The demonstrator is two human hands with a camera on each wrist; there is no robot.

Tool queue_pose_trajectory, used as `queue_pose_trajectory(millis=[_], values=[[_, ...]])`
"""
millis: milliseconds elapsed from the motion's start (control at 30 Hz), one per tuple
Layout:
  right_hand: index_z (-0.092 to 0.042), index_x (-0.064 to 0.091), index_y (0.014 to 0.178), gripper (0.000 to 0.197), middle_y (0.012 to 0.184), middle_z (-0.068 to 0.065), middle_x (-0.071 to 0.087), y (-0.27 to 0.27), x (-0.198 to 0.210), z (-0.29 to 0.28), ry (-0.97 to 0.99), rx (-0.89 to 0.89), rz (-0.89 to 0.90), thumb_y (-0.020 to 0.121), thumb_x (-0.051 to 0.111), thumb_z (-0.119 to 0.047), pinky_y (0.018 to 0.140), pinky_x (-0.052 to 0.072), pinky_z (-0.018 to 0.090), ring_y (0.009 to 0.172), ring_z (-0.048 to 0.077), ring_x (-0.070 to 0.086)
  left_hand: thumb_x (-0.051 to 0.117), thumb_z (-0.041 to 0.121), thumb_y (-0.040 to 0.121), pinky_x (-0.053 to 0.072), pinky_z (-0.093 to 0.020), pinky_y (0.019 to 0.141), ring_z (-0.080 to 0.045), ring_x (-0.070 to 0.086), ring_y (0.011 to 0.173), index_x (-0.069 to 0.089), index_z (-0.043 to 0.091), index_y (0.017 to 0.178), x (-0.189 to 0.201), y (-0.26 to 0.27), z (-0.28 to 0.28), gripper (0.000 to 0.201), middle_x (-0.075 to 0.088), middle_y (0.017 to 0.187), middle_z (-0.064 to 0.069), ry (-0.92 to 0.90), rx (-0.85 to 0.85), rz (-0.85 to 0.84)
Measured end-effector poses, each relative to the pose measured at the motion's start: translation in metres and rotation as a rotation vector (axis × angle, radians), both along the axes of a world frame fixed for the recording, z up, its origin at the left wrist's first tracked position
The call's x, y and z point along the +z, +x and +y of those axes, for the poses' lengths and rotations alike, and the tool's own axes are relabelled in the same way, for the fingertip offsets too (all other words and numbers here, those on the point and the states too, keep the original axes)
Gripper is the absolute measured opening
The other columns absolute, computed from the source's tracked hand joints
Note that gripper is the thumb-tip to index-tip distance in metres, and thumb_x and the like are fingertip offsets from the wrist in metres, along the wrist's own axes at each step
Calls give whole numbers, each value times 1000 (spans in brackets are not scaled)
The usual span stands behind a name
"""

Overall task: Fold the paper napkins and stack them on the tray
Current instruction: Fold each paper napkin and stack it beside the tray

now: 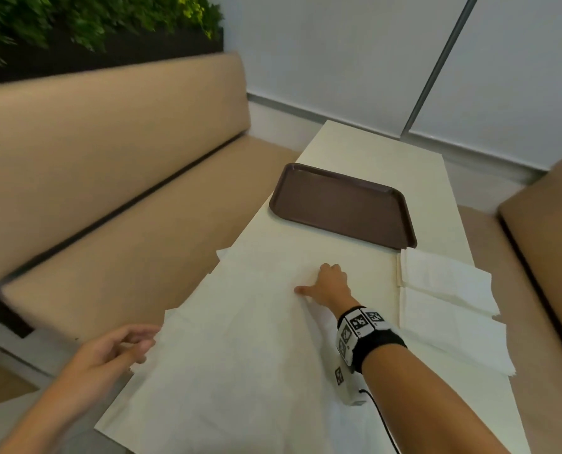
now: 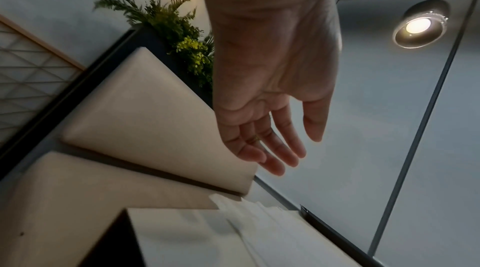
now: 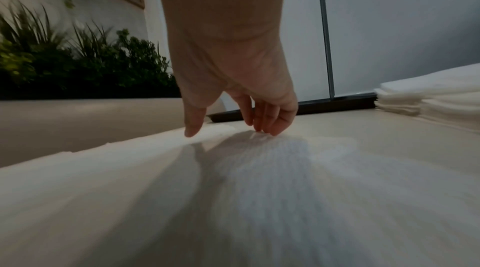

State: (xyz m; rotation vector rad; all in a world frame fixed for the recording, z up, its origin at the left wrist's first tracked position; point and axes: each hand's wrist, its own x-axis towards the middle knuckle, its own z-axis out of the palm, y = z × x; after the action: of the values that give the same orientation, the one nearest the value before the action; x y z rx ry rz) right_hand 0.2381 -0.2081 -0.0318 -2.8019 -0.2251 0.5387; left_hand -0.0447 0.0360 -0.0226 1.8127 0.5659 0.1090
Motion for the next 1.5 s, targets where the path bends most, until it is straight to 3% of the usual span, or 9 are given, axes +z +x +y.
queue_pose_trajectory(millis=[233, 567, 667, 833, 967, 1133, 1300, 1400, 1500], values=[[-7, 38, 126, 76, 125, 11, 55, -3, 0, 8, -30, -83, -22, 75, 75, -50, 92, 44, 40, 116, 31, 53, 56, -3, 87, 42, -4, 55, -5, 62, 63, 68, 10, 97, 3, -8, 7, 20, 64, 94, -21, -45, 32, -66], [-20, 57, 100, 19, 89, 0, 58, -20, 31, -18, 334, 90, -203, 85, 68, -13, 63, 49, 26, 81, 23, 58, 67, 8, 86, 43, -7, 58, -4, 60, 65, 74, 23, 91, 4, 3, 13, 18, 65, 100, -19, -82, 21, -121], [-15, 67, 90, 4, 95, 4, 67, -26, 34, -20, 294, 174, -273, 86, 67, -14, 72, 51, 28, 83, 19, 60, 60, 3, 88, 44, -8, 59, -4, 60, 66, 75, 26, 88, 9, 9, 8, 27, 66, 95, -16, -72, -9, -131], [-24, 65, 88, 4, 95, -7, 67, -42, 57, -24, 257, 241, -413, 90, 63, -22, 88, 48, 37, 90, 16, 62, 72, 42, 75, 49, -19, 77, -14, 64, 97, 70, 43, 94, 21, 21, -3, 18, 70, 99, 10, -49, -62, -121], [-28, 58, 84, 9, 85, -11, 66, -62, 113, -29, 408, 319, -512, 90, 63, -24, 87, 47, 34, 86, 12, 62, 81, 42, 67, 39, -17, 95, 9, 50, 116, 56, 58, 109, 50, 61, -22, 51, 56, 115, 38, -39, -120, -251], [-30, 63, 85, 6, 85, -14, 67, -83, 174, -39, 508, 411, -537, 88, 65, -26, 82, 44, 19, 86, 2, 59, 84, 53, 52, 36, -19, 101, 6, 47, 124, 42, 43, 133, 96, 123, -49, 91, 57, 129, 20, -26, -374, -331], [-30, 63, 82, 10, 85, -11, 66, -70, 154, -42, 507, 345, -418, 87, 66, -23, 79, 48, 27, 86, 9, 59, 68, 22, 83, 51, -34, 77, -18, 70, 83, 72, 16, 93, 105, 162, -75, 12, 75, 92, -3, -121, -498, -237], [-26, 63, 90, 2, 94, -8, 66, -61, 125, -46, 503, 242, -334, 88, 65, -25, 78, 43, 25, 90, 10, 57, 61, 26, 91, 51, -37, 77, -24, 68, 80, 73, 9, 93, 88, 186, -83, 21, 74, 93, -15, -49, -477, -180], [-27, 56, 118, 33, 118, -6, 61, -59, 112, -58, 500, 156, -300, 89, 61, -40, 92, 44, 28, 109, 11, 55, 61, 35, 90, 51, -40, 85, -25, 68, 86, 75, 16, 95, 76, 210, -87, 24, 75, 93, -8, 1, -514, -171]])
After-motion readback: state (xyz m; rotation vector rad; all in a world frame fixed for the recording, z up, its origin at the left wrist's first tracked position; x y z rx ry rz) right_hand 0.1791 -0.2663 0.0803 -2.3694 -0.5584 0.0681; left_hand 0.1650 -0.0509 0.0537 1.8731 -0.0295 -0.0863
